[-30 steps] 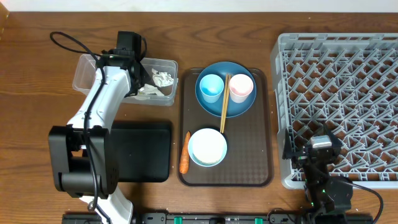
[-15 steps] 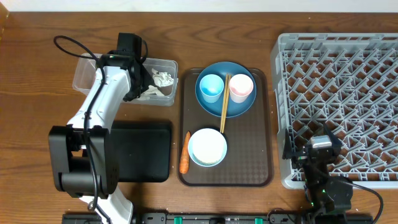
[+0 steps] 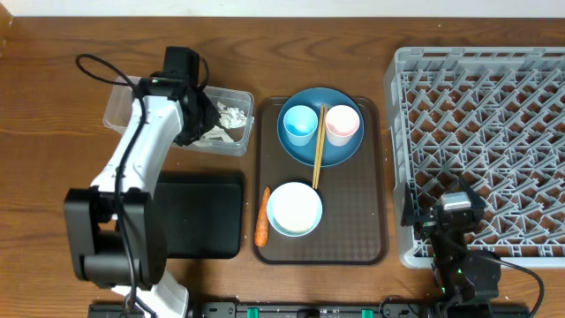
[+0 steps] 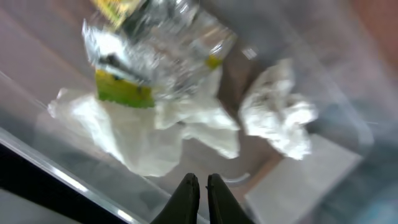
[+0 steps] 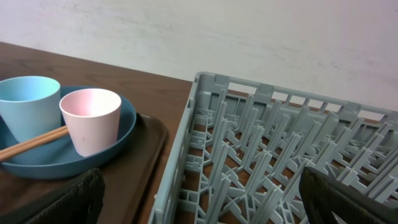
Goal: Sort waste into correct bins and load items into the dishwasher rack
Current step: 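Move the left gripper back over the light-blue rice bowl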
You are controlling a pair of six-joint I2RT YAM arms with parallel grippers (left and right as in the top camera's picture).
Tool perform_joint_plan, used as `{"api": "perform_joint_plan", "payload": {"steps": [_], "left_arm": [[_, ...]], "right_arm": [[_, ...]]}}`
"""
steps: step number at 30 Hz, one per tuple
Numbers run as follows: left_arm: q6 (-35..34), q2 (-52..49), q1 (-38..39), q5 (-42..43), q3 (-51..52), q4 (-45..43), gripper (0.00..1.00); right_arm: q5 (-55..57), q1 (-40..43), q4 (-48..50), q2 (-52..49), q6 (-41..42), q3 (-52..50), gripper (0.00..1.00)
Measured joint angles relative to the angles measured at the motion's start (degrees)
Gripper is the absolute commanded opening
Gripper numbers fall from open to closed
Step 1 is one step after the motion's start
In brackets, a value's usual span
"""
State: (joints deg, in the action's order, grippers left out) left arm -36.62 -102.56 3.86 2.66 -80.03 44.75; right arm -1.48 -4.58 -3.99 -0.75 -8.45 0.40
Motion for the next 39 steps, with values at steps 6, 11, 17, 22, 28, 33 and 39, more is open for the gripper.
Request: {"api": "perform_joint_plan", "payload": {"steps": [6, 11, 17, 22, 28, 33, 39], "left_arm": [[0.87, 6.47, 0.00, 0.24, 0.00, -1.66, 0.13], [1.92, 15.37, 0.46, 1.03, -0.07, 4.68, 0.17], [4.87, 23.71, 5.55, 7.72, -0.39, 20.79, 0.38], [5.99, 24.11, 13.29, 11.04, -0.20, 27.76, 0.38], [6.82, 23.89, 28.02, 11.65, 2.93, 23.21, 0.38], [3.34, 22.45, 39.06, 6.99, 4.33, 20.02, 0.40], [-0.74, 17.94, 48.04, 3.98, 4.50, 15.08, 0.41]], "right_arm": [[0.00, 0.00, 0.00, 0.00, 0.00, 0.00, 0.99], [0.00, 0.00, 0.02, 0.00, 0.00, 0.00, 0.99], [0.00, 0.00, 0.00, 0.00, 0.00, 0.00, 0.99], [0.00, 0.00, 0.02, 0.00, 0.00, 0.00, 0.99], [0.00, 0.00, 0.00, 0.00, 0.00, 0.00, 0.99], [0.00, 0.00, 0.00, 0.00, 0.00, 0.00, 0.99], [0.00, 0.00, 0.00, 0.00, 0.00, 0.00, 0.99]]}}
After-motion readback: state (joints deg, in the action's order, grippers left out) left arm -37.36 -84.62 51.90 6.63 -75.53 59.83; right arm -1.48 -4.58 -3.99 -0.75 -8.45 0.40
